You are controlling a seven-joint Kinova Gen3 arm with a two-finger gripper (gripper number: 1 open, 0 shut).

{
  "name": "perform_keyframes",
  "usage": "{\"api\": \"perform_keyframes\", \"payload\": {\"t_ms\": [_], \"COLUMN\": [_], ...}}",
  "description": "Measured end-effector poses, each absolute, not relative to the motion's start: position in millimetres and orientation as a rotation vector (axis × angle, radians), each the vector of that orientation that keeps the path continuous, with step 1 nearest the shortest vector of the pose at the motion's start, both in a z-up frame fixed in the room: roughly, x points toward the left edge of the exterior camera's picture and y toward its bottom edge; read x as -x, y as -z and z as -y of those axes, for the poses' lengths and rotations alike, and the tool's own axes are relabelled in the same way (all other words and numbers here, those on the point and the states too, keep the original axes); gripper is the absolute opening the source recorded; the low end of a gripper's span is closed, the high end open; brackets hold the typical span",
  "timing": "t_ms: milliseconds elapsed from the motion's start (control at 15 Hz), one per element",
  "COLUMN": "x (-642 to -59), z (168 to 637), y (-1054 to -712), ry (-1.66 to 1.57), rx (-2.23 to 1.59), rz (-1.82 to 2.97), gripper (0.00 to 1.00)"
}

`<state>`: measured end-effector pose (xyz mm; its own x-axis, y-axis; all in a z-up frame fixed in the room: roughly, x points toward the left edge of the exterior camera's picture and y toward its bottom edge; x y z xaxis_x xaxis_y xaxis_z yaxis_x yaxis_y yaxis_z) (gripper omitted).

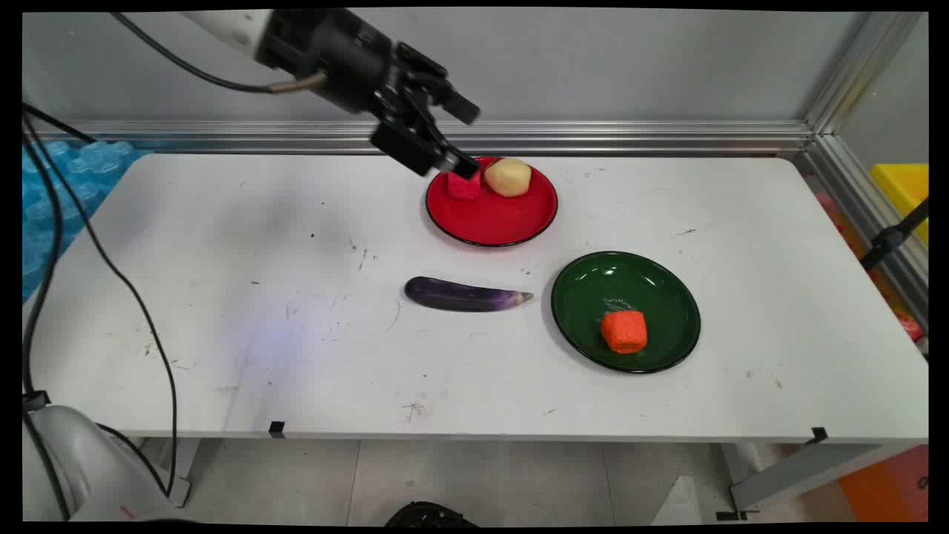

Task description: Pick up the mandarin from the green plate

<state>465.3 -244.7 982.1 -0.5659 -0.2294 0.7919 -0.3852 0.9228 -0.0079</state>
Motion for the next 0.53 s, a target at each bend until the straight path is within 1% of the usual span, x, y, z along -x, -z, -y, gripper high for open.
{"api": "perform_keyframes", "payload": {"t_ms": [533], "x": [-386], "z": [269], "y": [-935], "ry": [-0.216], "rx": [-0.401], "rz": [2.305], "gripper": [1.00]}}
